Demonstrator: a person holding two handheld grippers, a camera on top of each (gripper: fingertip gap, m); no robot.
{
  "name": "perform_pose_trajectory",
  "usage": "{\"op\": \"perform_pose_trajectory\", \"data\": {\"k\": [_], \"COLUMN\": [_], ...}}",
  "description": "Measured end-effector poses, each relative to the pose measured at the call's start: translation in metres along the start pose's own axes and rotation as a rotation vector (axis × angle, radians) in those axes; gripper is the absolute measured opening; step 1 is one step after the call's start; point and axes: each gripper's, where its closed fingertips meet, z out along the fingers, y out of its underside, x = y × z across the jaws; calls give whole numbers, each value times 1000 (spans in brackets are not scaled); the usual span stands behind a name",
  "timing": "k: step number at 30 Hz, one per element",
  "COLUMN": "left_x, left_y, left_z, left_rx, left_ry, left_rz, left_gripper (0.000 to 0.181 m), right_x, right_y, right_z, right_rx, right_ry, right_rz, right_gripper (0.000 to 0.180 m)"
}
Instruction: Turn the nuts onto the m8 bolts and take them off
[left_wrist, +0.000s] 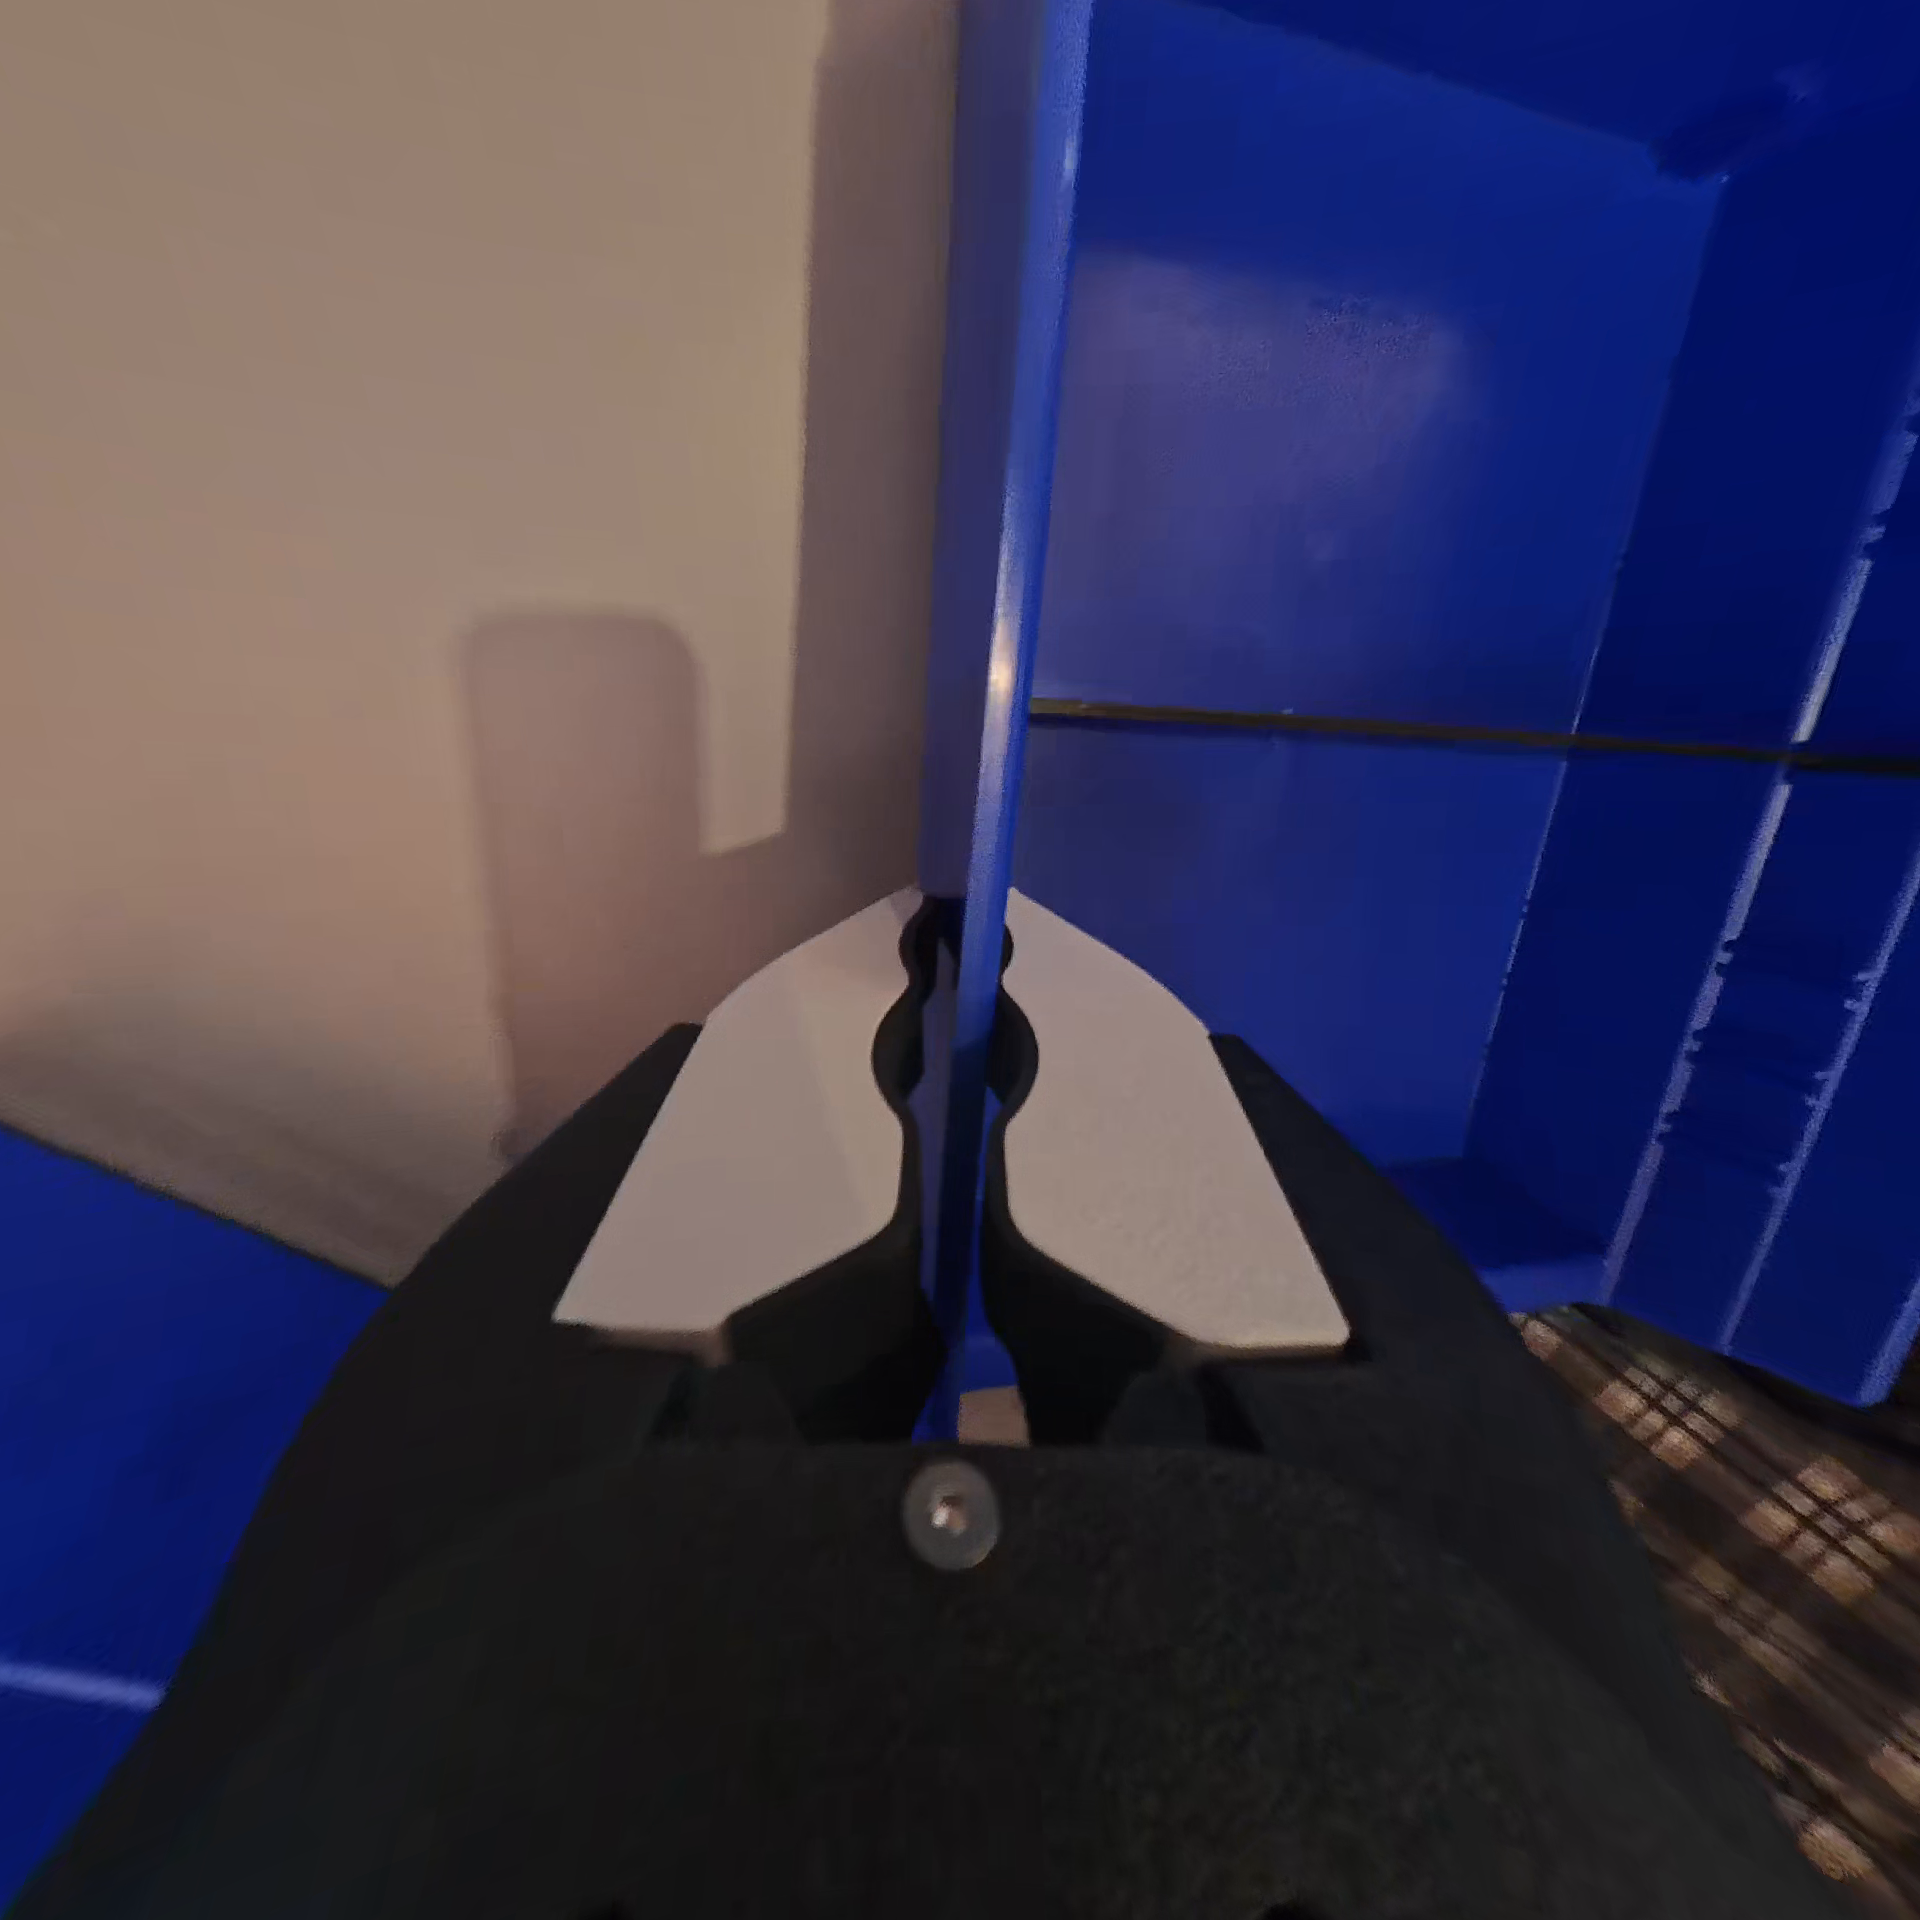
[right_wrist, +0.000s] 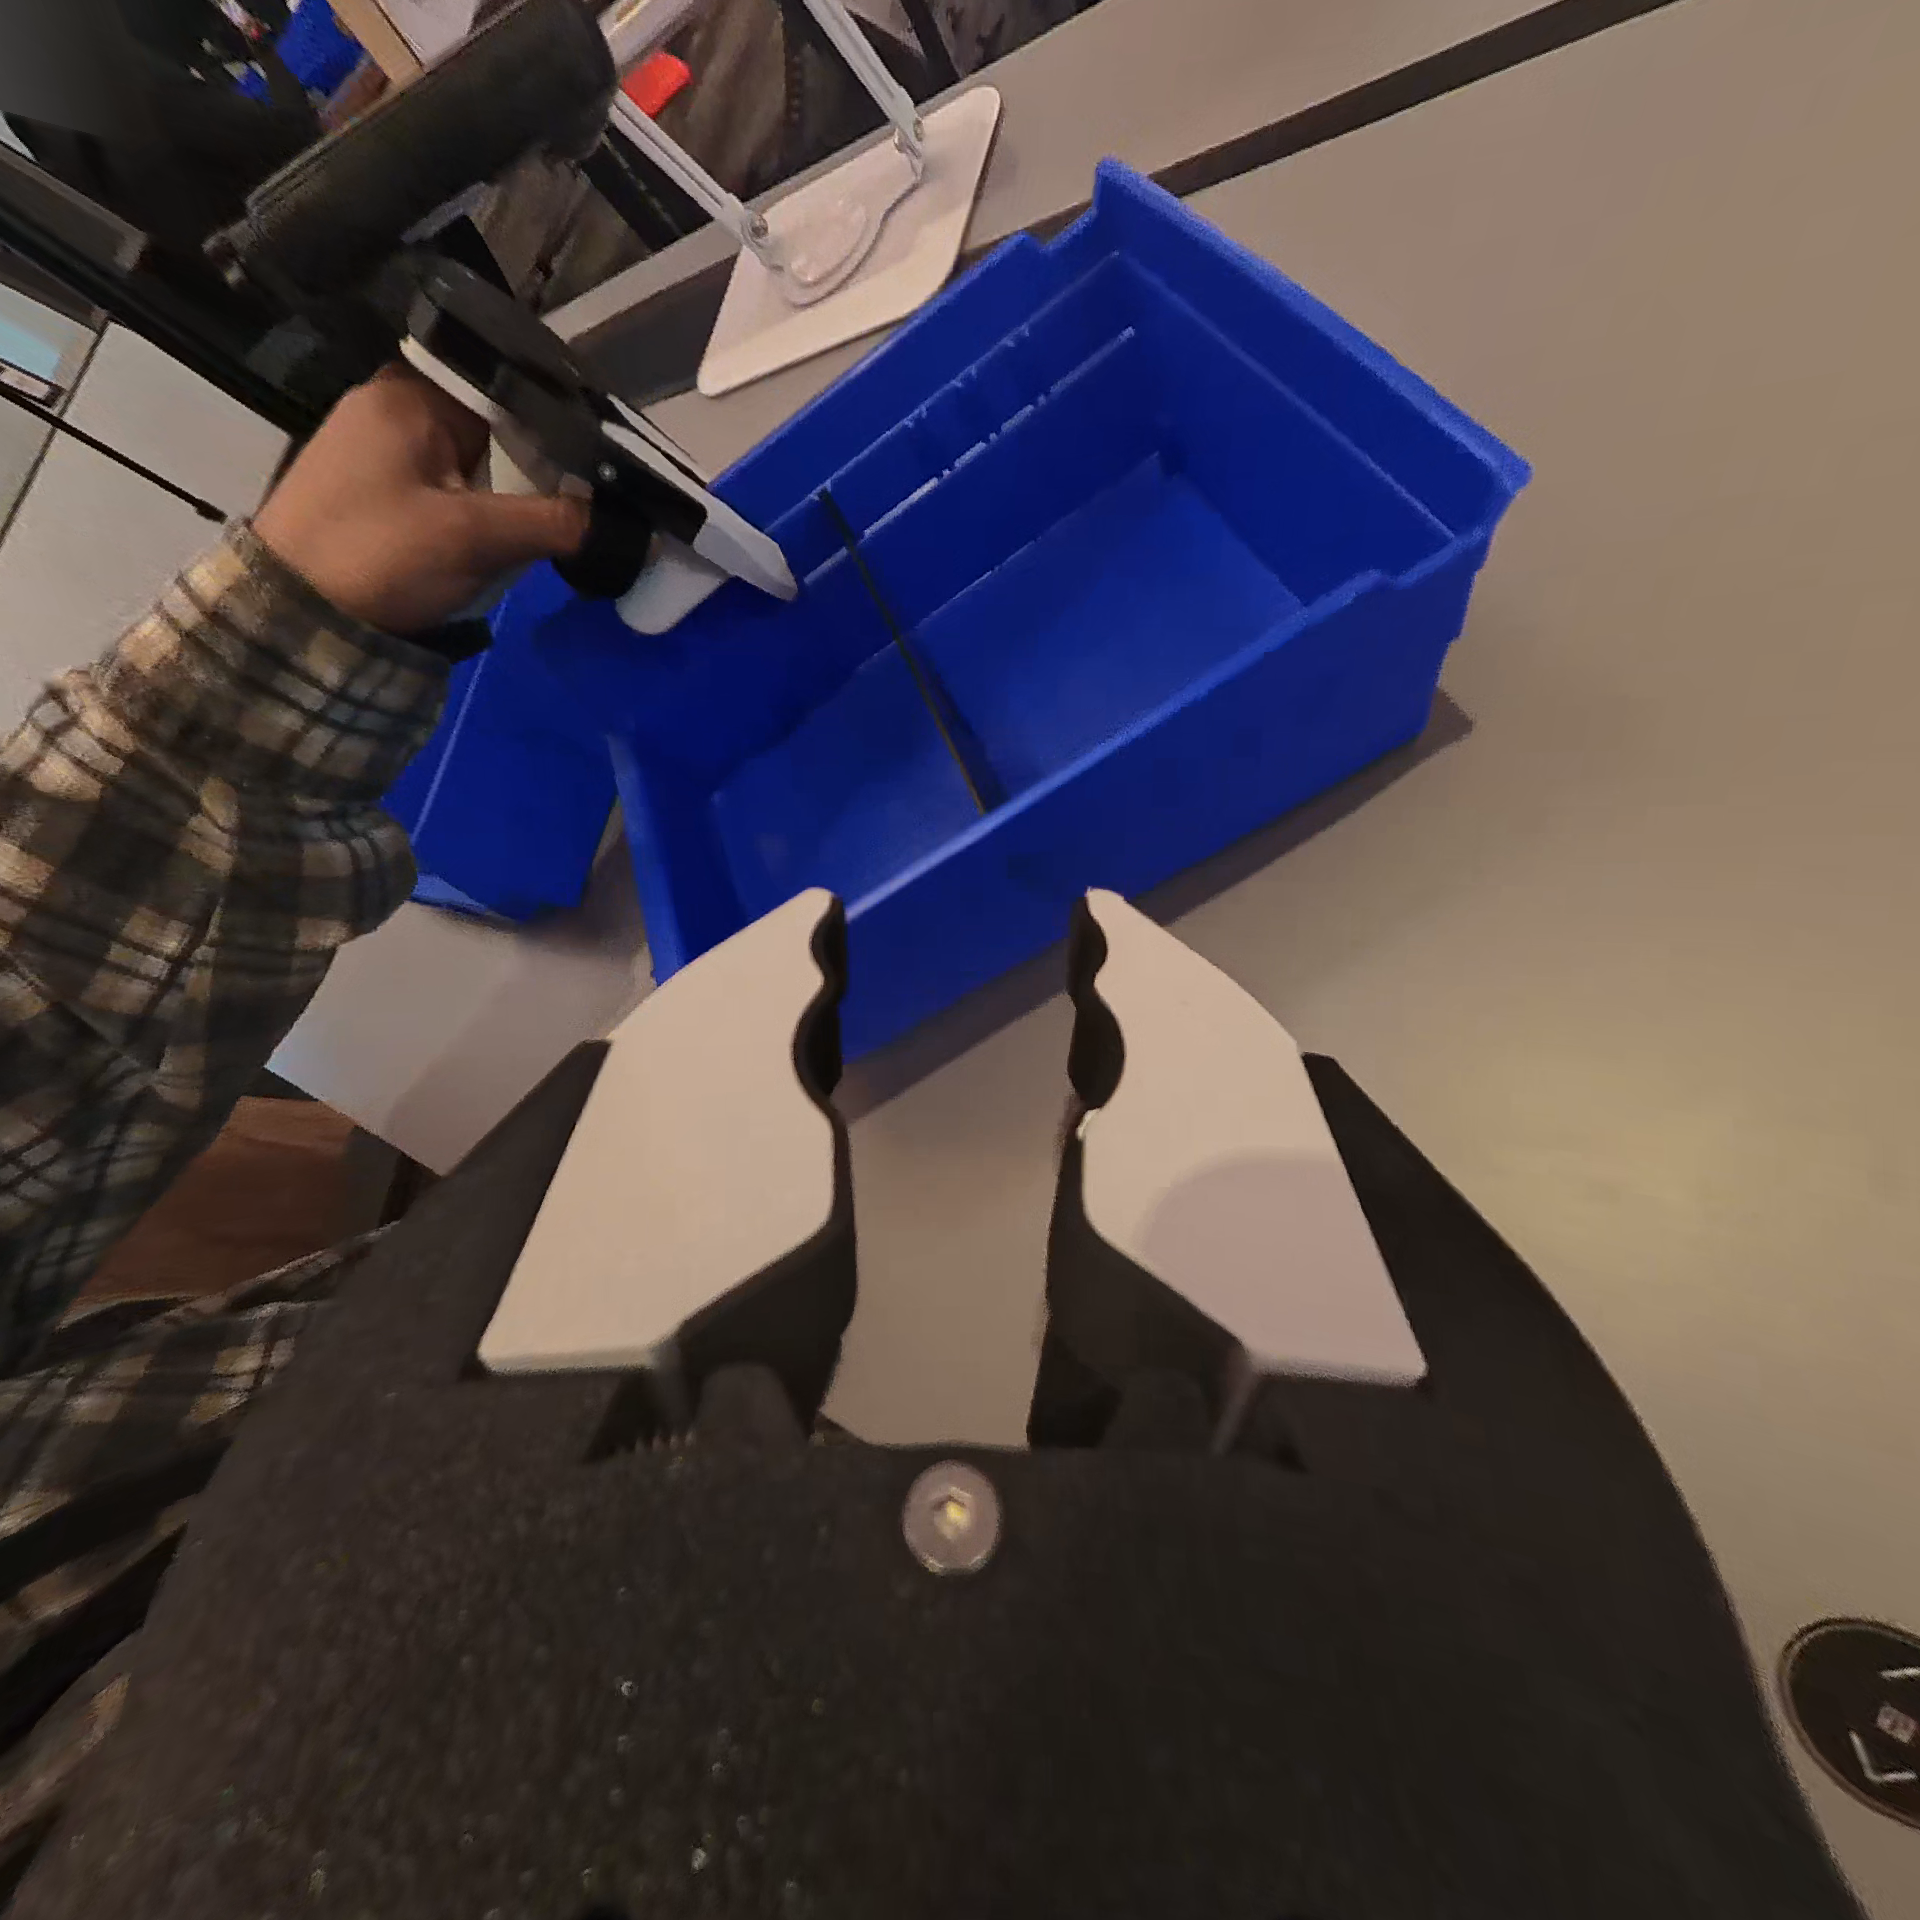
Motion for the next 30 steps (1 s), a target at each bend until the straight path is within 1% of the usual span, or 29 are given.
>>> {"op": "perform_pose_trajectory", "data": {"k": [5, 7, 8, 10, 13, 16, 19, 22, 25, 30], "left_x": [5, 6, 6, 2, -3, 2, 12, 24, 34, 42], "left_y": [4, 4, 3, -1, -6, 6, 27, 46, 62, 70], "left_z": [18, 16, 12, -3, -31, -51, -57, -53, -45, -41], "left_rx": [59, 103, 131, 199, 301, 346, 358, 348, 307, 293], "left_ry": [-6, 13, 18, 2, -67, -138, -174, -168, -152, -145], "left_rz": [61, 60, 59, 54, 95, 177, 243, 277, 294, 304], "left_gripper": [7, 8, 9, 19, 29, 31, 28, 24, 24, 25], "right_x": [-9, -18, -22, -31, -45, -58, -68, -73, -78, -81], "right_y": [-13, -19, -21, -23, -23, -18, -6, 6, 15, 26], "right_z": [20, 33, 40, 56, 83, 109, 131, 144, 151, 153], "right_rx": [-61, -92, -120, -189, -274, -336, -386, -433, -464, -506], "right_ry": [81, 121, 147, 201, 257, 277, 269, 282, 310, 332], "right_rz": [-123, -191, -227, -297, -382, -432, -458, -491, -531, -549], "right_gripper": [41, 39, 39, 39, 40, 43, 43, 43, 43, 44]}}
